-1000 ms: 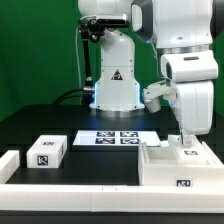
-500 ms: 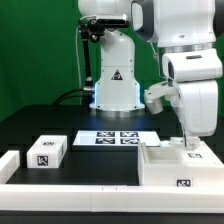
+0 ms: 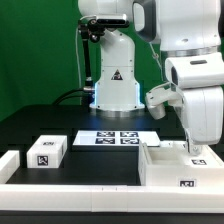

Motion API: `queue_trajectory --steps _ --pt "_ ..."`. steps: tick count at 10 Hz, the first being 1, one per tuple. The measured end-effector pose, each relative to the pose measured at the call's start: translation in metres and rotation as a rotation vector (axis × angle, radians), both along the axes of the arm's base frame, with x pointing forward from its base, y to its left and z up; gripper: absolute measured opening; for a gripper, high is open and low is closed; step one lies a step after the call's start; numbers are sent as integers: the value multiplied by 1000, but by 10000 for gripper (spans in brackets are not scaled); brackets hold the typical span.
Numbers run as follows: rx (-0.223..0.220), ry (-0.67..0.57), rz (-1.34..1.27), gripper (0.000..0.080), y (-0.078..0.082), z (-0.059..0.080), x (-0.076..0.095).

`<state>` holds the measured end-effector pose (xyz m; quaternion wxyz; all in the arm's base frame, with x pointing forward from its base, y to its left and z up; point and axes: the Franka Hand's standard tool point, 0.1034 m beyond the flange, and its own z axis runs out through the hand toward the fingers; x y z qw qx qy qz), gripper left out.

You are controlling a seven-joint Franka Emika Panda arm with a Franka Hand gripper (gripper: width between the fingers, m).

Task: Assemble cabinet

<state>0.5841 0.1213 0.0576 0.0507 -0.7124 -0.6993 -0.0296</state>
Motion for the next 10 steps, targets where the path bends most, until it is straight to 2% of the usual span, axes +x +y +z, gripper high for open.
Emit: queue_trajectory --steps 1,2,3,4,5,6,8,10 --pt "0 0 0 62 0 0 0" --pt "0 1 -2 148 -1 -1 0" --pt "-1 1 -2 331 -1 -1 0" --pt "-2 -1 -6 467 -1 1 0" --pt "-4 -10 -9 467 -2 7 1" --pt "-10 -21 -10 612 -2 17 1" --pt "-20 -29 -9 639 -4 26 -10" --pt "-19 -25 -12 648 -4 23 -10"
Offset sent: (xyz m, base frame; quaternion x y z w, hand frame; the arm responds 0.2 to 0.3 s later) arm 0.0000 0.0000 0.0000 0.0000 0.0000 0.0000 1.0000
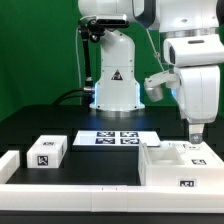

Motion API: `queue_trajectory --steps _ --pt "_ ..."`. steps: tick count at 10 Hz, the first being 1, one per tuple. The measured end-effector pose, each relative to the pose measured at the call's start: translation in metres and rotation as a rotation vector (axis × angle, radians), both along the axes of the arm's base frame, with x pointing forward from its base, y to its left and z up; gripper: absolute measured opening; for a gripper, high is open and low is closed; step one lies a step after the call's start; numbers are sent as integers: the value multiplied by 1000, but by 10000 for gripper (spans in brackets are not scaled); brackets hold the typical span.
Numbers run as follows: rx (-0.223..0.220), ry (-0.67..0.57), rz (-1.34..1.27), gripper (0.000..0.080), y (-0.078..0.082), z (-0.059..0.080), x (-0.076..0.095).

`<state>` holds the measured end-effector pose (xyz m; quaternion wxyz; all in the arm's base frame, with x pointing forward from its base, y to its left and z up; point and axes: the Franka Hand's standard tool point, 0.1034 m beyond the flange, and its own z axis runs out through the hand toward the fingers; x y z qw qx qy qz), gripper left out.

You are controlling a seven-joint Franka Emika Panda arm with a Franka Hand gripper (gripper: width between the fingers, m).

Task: Assemble cabinet

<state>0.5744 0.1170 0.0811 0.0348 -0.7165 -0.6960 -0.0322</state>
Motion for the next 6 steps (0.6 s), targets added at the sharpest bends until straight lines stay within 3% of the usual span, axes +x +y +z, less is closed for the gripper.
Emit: queue_trajectory --steps 2,3,6 --pt "1 -7 1 649 0 0 -2" --pt "0 -35 3 649 -1 4 -11" --pt "-19 -45 9 649 -7 4 -67"
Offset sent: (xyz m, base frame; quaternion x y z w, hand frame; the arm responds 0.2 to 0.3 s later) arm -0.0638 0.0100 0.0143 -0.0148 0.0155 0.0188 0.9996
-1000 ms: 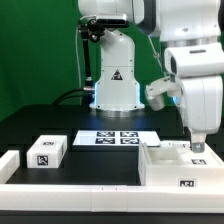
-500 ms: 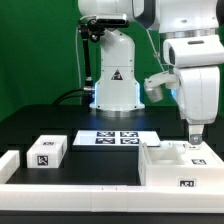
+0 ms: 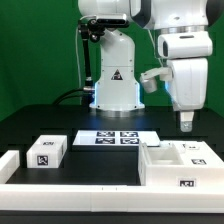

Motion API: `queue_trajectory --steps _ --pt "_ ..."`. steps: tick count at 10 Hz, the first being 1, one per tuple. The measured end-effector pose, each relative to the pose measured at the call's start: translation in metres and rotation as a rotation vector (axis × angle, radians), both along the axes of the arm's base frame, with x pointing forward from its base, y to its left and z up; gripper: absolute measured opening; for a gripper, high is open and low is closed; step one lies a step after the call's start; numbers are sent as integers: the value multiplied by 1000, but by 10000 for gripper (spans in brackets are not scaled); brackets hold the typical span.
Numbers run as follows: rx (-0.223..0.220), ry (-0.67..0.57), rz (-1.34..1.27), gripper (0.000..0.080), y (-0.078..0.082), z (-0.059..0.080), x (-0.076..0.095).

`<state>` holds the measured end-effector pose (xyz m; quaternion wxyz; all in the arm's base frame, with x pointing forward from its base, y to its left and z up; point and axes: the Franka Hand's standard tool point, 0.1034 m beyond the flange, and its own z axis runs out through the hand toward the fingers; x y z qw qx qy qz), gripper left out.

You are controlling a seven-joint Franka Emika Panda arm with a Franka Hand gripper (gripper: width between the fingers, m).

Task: Assemble cabinet

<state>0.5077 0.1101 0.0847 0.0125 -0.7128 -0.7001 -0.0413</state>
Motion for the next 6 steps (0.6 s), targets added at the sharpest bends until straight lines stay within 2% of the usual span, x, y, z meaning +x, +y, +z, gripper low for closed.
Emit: queue_trajectory --steps 1,3,5,6 --pt "-3 6 2 649 -1 -3 -10" --pt "-1 4 -1 649 -2 -3 -6" --pt "1 4 -3 649 -1 -6 -9" --pt "9 -3 -1 649 4 -12 -22"
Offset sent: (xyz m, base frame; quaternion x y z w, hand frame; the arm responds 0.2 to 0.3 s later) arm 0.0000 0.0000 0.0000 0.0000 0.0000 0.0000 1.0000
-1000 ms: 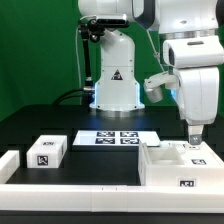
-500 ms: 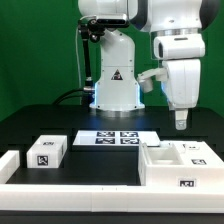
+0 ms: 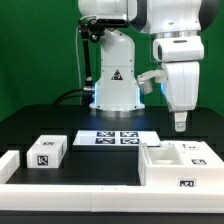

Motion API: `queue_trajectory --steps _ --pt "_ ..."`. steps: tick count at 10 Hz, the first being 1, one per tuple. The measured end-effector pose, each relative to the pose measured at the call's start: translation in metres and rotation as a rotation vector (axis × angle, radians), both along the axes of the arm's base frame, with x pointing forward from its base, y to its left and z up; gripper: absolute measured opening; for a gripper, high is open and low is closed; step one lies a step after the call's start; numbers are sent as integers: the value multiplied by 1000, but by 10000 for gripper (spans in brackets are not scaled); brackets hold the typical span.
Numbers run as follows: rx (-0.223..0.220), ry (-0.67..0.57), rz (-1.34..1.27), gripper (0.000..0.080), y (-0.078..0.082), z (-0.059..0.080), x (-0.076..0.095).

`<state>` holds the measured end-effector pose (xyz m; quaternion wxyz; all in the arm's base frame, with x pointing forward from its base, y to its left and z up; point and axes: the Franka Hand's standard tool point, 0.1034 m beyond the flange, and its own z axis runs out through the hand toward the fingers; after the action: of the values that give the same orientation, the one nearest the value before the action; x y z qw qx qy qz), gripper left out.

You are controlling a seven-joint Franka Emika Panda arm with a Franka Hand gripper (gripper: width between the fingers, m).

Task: Assemble cabinet

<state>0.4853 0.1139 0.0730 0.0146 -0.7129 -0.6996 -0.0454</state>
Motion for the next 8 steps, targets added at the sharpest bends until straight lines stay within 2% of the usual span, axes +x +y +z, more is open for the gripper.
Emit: queue_trajectory --steps 1,3,5,8 --pt "4 4 3 649 3 -7 -17" --pt "20 12 -3 649 7 -24 -42" --pt "33 34 -7 649 10 -41 -52" --pt "44 61 -13 649 11 -57 -57"
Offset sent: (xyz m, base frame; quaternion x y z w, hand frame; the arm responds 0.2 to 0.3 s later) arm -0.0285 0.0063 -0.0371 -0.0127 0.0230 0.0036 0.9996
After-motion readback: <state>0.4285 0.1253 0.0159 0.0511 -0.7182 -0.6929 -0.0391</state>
